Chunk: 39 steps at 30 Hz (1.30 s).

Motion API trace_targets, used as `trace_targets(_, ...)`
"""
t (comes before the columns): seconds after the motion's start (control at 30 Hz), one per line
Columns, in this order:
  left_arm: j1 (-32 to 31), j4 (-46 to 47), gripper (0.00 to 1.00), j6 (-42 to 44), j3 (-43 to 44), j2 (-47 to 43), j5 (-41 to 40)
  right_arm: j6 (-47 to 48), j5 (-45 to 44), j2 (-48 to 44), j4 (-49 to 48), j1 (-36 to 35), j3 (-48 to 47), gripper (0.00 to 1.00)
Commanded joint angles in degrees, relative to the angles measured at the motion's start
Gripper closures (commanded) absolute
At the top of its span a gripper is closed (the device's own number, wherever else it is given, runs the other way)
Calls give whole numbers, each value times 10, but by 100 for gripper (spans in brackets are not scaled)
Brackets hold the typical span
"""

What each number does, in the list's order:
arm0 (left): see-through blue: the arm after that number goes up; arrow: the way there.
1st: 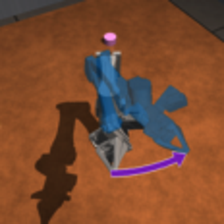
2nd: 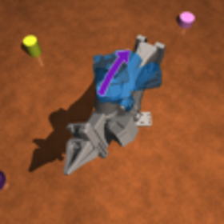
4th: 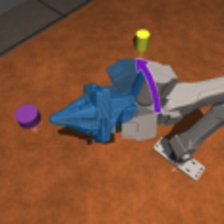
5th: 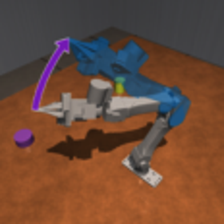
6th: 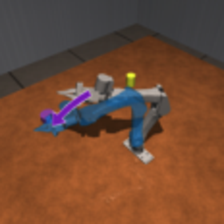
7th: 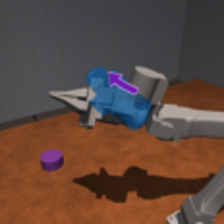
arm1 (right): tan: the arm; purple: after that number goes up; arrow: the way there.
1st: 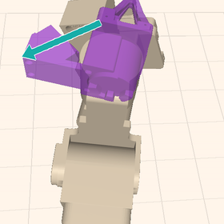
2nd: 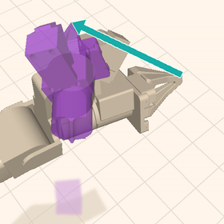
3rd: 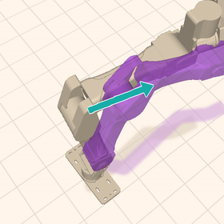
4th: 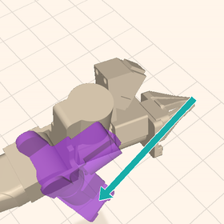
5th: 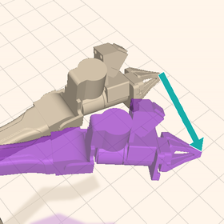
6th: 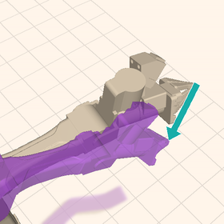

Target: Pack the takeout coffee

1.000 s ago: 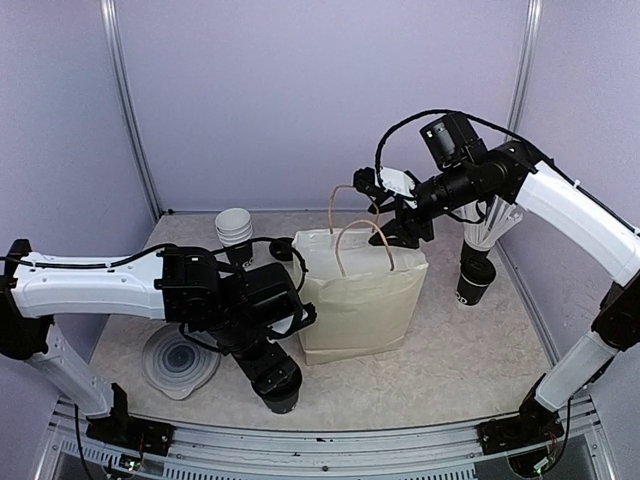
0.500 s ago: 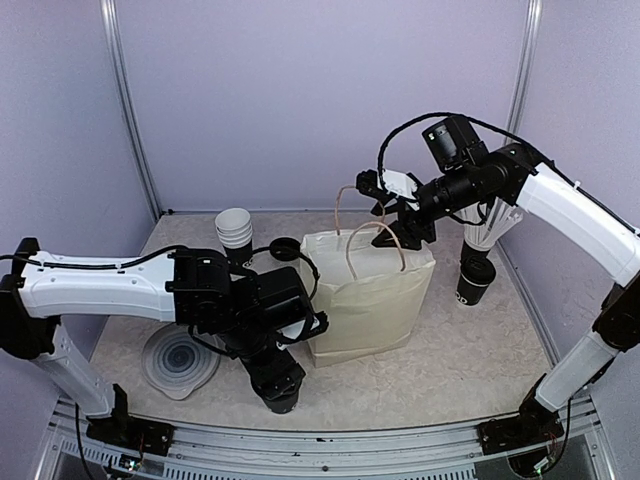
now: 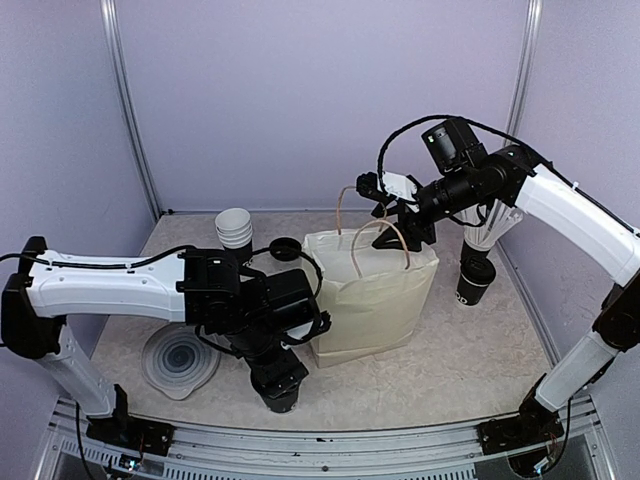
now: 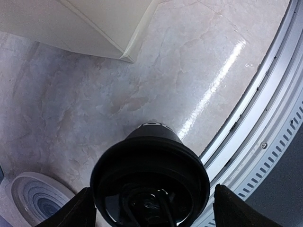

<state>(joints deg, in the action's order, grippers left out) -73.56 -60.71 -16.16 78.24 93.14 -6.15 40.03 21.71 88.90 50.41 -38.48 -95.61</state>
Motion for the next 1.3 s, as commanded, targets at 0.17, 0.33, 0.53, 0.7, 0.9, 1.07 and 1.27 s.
trace_targets(0.17, -14, -10, 13, 6, 40, -14, -2, 2, 9, -10, -6, 4, 5, 34)
trace_targets(0.33, -12, -22, 13, 3, 13, -5, -1, 1, 10, -8, -3, 4, 2, 34)
trace_targets(0.53, 1, -11, 13, 4, -11, -2, 11, 1, 11, -7, -1, 4, 2, 34)
trace_targets(0.7, 8, -2, 17, 10, -16, -2, 23, 1, 11, -8, -1, 4, 4, 34)
trace_targets(0.9, 12, 3, 26, 17, -17, 4, 38, 2, 12, -7, -2, 4, 8, 34)
trace_targets(1.07, 6, -6, 21, 18, -15, 16, 18, 3, 12, -7, -1, 4, 4, 34)
trace_targets(1.27, 0, -16, 28, 23, -14, 29, 10, 6, 21, -5, 13, 5, -15, 34)
